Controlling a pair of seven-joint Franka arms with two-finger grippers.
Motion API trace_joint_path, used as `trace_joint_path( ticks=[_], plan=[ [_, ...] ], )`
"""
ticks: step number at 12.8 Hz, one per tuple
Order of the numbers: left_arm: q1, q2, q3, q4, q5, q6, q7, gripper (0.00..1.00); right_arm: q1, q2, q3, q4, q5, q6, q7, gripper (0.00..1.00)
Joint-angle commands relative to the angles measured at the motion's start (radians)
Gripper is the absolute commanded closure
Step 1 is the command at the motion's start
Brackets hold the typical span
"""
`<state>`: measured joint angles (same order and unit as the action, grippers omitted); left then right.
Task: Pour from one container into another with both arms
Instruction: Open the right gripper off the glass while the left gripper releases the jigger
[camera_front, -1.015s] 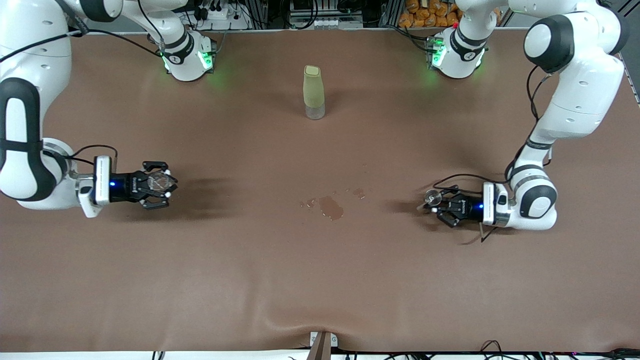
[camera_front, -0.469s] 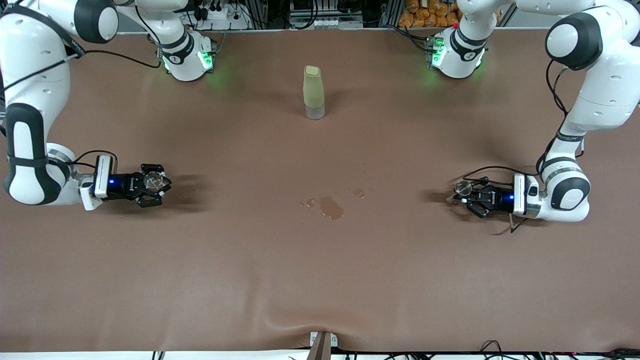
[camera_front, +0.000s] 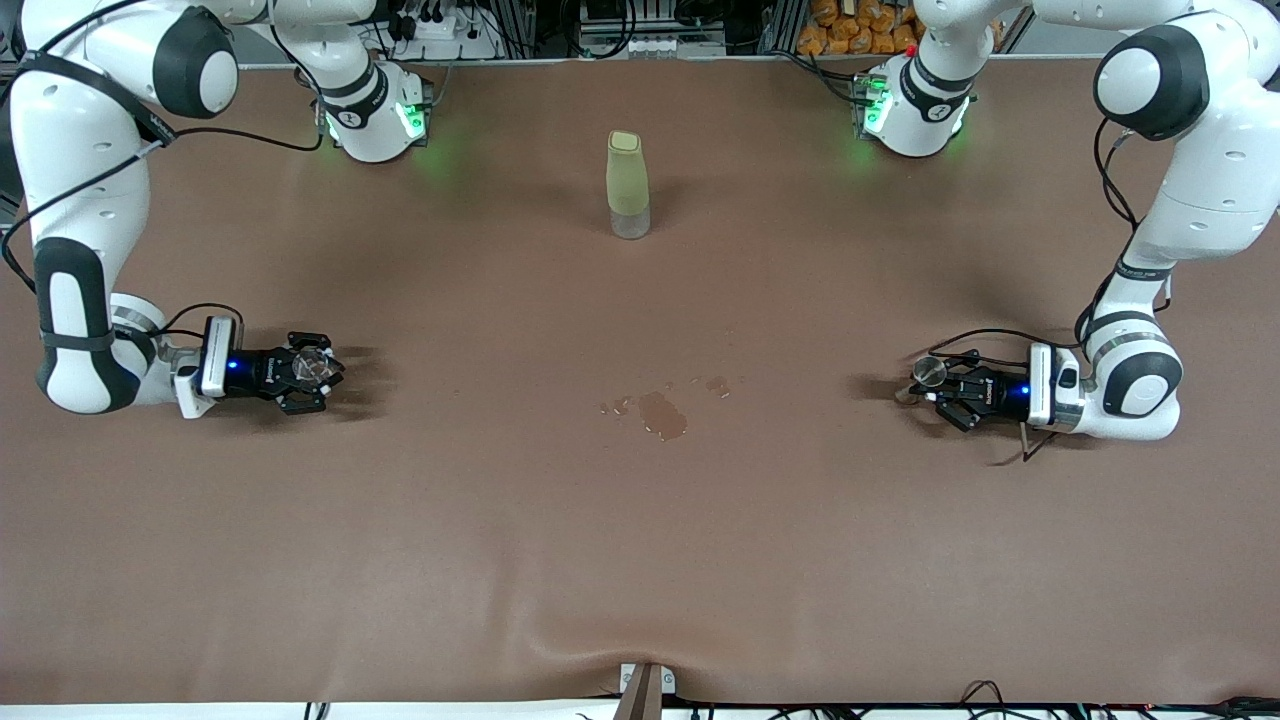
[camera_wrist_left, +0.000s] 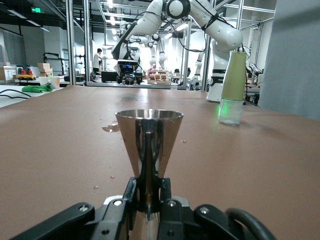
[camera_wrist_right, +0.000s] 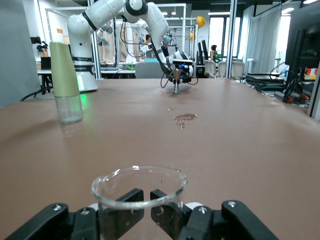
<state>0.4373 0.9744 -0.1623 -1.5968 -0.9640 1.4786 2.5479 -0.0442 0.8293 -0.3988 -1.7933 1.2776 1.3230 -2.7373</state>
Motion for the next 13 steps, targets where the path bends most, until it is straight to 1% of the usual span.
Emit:
trace_joint_path(
  ticks=[1, 5, 9, 13],
  plan=[
    [0.031, 0.012, -0.005, -0.008, 0.019, -0.030, 0.047, 1.00, -0.032, 0.034, 0.015, 0.032, -0.007, 0.007, -0.094, 1.00],
    [0.047, 0.021, -0.005, -0.009, 0.019, -0.060, 0.068, 1.00, -0.039, 0.089, 0.015, 0.057, -0.004, 0.016, -0.124, 1.00],
    [0.055, 0.033, -0.003, -0.009, 0.030, -0.060, 0.081, 1.00, -0.045, 0.117, 0.015, 0.057, -0.008, 0.024, -0.153, 1.00],
    [0.072, 0.043, -0.003, -0.009, 0.047, -0.061, 0.083, 1.00, -0.045, 0.125, 0.018, 0.055, -0.011, 0.022, -0.159, 1.00]
  ],
)
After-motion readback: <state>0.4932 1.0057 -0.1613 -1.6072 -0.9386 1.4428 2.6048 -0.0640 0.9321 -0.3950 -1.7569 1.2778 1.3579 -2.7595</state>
